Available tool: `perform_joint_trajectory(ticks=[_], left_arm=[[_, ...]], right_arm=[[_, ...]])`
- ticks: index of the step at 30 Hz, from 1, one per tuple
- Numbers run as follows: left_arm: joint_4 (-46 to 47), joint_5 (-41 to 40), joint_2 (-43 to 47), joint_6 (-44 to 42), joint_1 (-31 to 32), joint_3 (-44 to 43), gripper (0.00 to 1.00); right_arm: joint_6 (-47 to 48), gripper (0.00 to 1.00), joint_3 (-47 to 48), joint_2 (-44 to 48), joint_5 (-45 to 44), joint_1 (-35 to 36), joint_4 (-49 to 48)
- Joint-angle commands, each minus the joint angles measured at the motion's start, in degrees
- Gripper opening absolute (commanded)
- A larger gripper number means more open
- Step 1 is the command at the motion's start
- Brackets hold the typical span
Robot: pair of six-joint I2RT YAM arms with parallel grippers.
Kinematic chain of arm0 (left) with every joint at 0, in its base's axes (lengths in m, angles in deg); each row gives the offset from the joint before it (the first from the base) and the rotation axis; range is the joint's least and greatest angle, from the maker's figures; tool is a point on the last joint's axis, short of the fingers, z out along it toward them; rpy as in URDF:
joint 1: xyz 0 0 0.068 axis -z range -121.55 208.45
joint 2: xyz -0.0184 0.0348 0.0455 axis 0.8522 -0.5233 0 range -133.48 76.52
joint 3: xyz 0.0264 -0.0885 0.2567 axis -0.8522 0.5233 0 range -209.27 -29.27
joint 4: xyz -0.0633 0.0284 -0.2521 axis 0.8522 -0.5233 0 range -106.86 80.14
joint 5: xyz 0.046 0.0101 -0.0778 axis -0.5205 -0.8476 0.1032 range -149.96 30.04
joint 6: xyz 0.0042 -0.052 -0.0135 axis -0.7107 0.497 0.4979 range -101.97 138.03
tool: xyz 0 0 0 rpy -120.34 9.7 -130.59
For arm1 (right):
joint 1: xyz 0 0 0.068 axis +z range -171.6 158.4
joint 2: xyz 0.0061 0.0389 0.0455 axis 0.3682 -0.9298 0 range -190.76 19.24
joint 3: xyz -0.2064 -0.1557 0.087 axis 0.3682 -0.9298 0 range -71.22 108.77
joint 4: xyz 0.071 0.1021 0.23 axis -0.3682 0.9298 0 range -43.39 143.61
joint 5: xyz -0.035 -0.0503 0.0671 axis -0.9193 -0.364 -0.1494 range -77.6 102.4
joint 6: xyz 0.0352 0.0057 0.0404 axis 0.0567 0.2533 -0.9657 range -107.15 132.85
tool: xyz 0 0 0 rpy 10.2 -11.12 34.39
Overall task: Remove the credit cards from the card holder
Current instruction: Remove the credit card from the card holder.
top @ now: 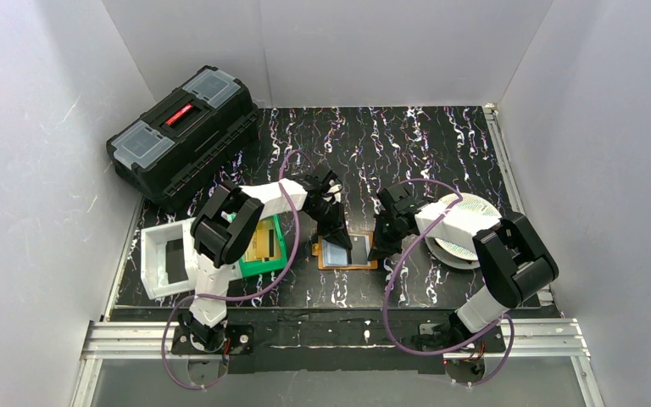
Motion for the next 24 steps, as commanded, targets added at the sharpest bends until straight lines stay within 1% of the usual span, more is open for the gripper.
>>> perform_joint_trajectory(ticks=[1,5,14,16,19,24], left_arm=[[0.9,-0.3,2.7,-0.3,-0.4,2.4,0.00],[-0.1,0.5,4.3,-1.9,-2.1,3.6,0.00],[-4.9,0.4,5.6,-6.3,-4.8,3.3,0.00],[-5.3,0.2,5.5,-6.6,-5.0,3.5,0.04],[-5.2,0.0,6.0,-6.7,-5.3,4.2,0.06],[-5.2,0.0,6.5,-6.9,-5.7,4.8,0.15]], right_arm=[[-0.9,0.04,0.3,-1.8,-0.5,0.2,-1.0],[-1.4,0.02,-0.8,-2.1,-0.6,0.0,-1.1],[-1.5,0.01,-1.5,-2.5,-0.6,-0.2,-1.5],[-1.6,0.01,-1.6,-2.5,-0.5,-0.3,-1.7],[-1.5,0.01,-1.9,-2.5,-0.4,-0.3,-1.9],[-1.4,0.01,-2.0,-2.7,0.1,-0.3,-2.5]])
